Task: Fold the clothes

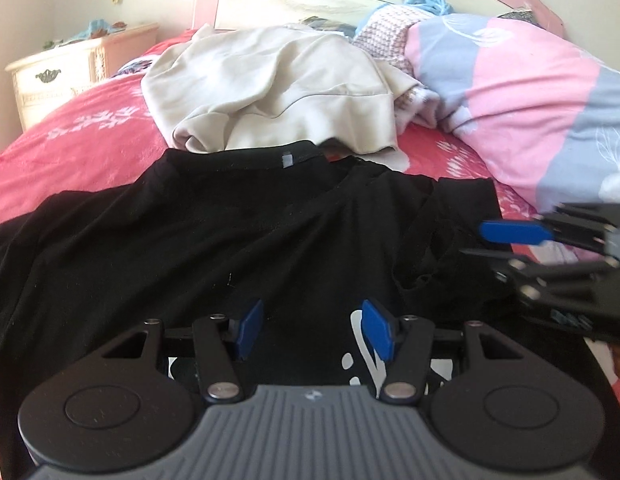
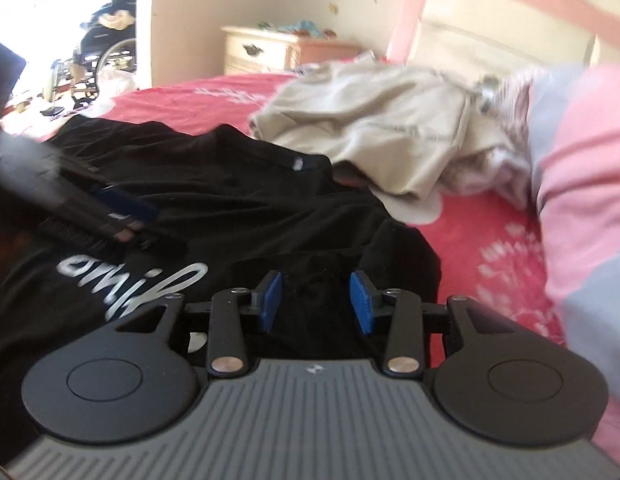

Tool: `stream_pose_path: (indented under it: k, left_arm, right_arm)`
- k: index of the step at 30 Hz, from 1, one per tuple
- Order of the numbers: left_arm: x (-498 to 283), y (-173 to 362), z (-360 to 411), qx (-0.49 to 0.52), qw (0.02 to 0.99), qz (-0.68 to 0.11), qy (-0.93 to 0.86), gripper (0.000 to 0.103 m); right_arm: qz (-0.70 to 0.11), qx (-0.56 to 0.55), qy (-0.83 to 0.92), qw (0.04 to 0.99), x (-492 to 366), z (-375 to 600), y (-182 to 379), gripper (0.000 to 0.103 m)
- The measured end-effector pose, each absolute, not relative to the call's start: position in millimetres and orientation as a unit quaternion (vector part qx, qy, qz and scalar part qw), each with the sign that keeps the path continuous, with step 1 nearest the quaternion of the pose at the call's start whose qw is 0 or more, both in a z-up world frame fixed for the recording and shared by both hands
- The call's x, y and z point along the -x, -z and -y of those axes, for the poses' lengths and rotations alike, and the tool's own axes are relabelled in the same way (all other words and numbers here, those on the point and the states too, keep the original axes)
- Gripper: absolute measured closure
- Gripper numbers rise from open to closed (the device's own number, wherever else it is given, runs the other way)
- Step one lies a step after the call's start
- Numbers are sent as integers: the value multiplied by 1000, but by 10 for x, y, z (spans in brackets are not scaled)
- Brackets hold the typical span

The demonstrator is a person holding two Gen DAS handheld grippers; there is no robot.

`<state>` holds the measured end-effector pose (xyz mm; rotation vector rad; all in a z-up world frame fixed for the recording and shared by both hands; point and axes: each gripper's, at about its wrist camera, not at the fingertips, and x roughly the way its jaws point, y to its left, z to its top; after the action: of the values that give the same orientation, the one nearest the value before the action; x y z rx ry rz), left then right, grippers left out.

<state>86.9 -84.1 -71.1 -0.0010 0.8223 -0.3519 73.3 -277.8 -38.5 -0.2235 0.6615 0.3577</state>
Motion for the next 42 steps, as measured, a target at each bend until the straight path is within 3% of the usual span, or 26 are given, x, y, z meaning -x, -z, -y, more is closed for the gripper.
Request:
stream_pose_path:
  k: [2, 3, 4, 9, 19, 28, 34, 42]
  left_arm:
    - [-862, 702, 843, -1, 902, -398, 170, 47]
    - [-860, 697, 839, -1, 901, -398, 170, 47]
    - [-860, 688, 822, 0, 902, -398, 170, 47]
    - [-882, 648, 723, 14, 901, -398, 170, 47]
    - [-1295, 533, 969, 51, 866, -429, 252, 45]
    - [-1660, 432, 1347, 20, 847, -418, 328, 43]
    - [-1834, 517, 1298, 95, 818, -464, 325, 52]
    - [-1842, 630, 1674, 77, 782, -510, 349, 64]
  right_arm:
    - [-341, 103, -171, 919, -827, 2782, 453, 72]
    - [-350, 100, -170, 916, -873, 2784, 486, 93]
    - [-350, 94, -170, 916, -864, 2795, 482, 100]
    - [-295, 112, -181, 932, -350, 2809, 238, 101]
    - [-232, 325, -199, 895, 499, 2494, 562, 101]
    - [-205, 330, -180, 904, 599, 2646, 378, 101]
    - [-239, 340, -161, 895, 634, 2837, 408, 101]
    - [-247, 344, -149, 893, 596, 2864, 466, 101]
